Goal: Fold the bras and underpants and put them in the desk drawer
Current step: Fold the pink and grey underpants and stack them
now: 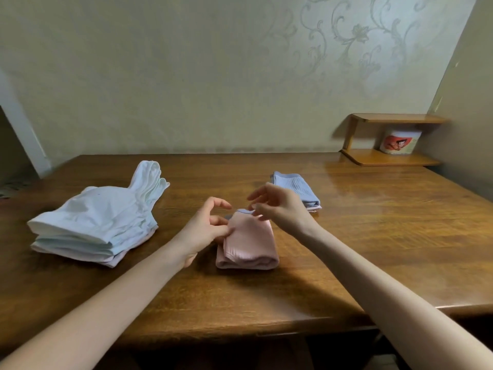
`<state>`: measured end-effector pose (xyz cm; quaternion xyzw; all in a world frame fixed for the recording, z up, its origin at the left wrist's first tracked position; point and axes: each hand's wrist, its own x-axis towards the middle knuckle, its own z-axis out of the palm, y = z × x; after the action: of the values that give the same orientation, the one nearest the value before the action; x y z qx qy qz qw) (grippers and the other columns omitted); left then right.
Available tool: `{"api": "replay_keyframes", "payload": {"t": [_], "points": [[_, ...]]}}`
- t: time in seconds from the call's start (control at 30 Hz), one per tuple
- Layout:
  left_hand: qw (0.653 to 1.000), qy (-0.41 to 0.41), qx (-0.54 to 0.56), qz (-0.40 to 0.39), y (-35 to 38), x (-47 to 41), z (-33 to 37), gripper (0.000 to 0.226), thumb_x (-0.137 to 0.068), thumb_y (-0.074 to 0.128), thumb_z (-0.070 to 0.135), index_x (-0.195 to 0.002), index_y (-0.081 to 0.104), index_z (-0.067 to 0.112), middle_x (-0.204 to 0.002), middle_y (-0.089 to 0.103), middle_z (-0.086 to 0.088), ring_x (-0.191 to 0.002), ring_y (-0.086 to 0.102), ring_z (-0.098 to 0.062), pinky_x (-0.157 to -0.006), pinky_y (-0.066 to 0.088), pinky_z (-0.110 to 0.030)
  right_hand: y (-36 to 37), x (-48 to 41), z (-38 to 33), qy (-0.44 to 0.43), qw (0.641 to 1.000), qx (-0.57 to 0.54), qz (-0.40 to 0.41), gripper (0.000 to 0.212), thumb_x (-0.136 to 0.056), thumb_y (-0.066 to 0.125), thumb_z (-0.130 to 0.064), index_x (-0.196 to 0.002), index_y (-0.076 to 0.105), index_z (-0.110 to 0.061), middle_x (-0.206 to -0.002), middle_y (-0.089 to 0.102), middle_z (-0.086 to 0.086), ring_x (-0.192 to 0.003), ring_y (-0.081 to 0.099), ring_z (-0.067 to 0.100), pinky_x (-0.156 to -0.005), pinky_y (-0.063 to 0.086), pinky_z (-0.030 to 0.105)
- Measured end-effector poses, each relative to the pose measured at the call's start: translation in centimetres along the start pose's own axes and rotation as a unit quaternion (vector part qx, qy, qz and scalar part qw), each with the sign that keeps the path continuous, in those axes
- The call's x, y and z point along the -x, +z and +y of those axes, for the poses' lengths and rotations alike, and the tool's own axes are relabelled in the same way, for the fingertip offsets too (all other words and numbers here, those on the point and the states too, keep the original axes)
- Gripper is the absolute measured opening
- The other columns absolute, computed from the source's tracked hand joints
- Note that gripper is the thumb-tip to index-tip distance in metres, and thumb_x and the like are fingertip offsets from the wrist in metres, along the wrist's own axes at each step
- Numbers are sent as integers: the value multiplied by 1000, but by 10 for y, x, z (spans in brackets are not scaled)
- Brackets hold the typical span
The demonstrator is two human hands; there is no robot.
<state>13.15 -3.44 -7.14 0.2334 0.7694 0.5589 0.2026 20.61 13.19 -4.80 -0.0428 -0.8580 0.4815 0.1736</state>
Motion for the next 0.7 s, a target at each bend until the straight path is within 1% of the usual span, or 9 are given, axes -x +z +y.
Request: {"api": "replay_keyframes", "payload": {"t": [0.07, 0.17, 0.23, 0.33, 0.43, 0.5, 0.57, 0.63, 0.7], "points": [[999, 26, -13, 20, -3, 1, -2, 25, -88, 56, 0, -106, 55, 18, -97, 66, -8, -97, 61, -17, -79, 46, -24, -1, 2, 10, -73, 993, 87, -18, 22, -87, 59, -9, -106, 68, -16, -101, 70, -5, -93, 64, 5, -80, 50, 20], [996, 24, -65, 64, -5, 2, -6, 22, -90, 50, 1, -92, 64, 18, -101, 64, 0, -102, 56, -12, -81, 43, -22, 5, 7, 22, -149, 968, 171, -106, 36, -91, 58, -30, -128, 58, -26, -132, 58, -8, -125, 47, 3, -105, 36, 24], [993, 13, -90, 72, -5, 1, -10, 21, -90, 51, 4, -88, 62, 20, -100, 63, 2, -103, 57, -14, -86, 44, -26, 13, 11, 26, -169, 942, 230, -179, 53, -93, 48, -46, -143, 37, -33, -152, 35, -6, -142, 23, 5, -117, 13, 31], [984, -3, -150, 93, -4, 1, -13, 10, -89, 57, 15, -97, 56, 21, -106, 58, 1, -103, 56, -16, -87, 47, -30, 23, 17, 34, -150, 897, 312, -277, 67, -92, 32, -59, -150, 6, -36, -160, 2, -8, -146, -5, 3, -119, -9, 41], [955, -8, -263, 134, -6, 0, -11, 31, -90, 56, 32, -115, 43, 20, -114, 44, 0, -103, 51, -14, -88, 48, -31, 23, 17, 35, -141, 887, 333, -286, 69, -92, 29, -61, -150, 4, -34, -160, -5, -7, -145, -11, 5, -119, -9, 46], [959, -33, -250, 126, -11, -1, -8, 38, -91, 54, 37, -120, 38, 19, -117, 44, -2, -101, 51, -14, -82, 45, -28, 21, 15, 30, -153, 908, 295, -254, 65, -94, 36, -56, -150, 8, -38, -160, -2, -8, -146, -8, 4, -119, -8, 46], [969, -26, -216, 115, -17, 0, -5, 34, -91, 54, 37, -117, 40, 19, -116, 49, -3, -97, 53, -13, -79, 46, -26, 18, 16, 28, -153, 919, 263, -251, 74, -89, 47, -56, -149, 7, -41, -160, -3, -9, -146, -7, 4, -118, -10, 42], [969, 80, -217, 85, -25, 6, -1, 25, -89, 58, 34, -107, 47, 21, -110, 53, 2, -94, 54, -6, -77, 47, -21, 18, 20, 28, -152, 909, 269, -278, 85, -84, 57, -56, -150, 5, -40, -160, -5, -7, -145, -9, 4, -116, -12, 36], [946, 176, -268, -47, -32, 17, 6, 26, -81, 64, 41, -100, 52, 28, -106, 51, 14, -98, 48, 7, -78, 42, -15, 18, 24, 33, -155, 907, 272, -281, 87, -83, 61, -53, -150, 7, -37, -160, -3, -5, -145, -9, 3, -117, -12, 34]]}}
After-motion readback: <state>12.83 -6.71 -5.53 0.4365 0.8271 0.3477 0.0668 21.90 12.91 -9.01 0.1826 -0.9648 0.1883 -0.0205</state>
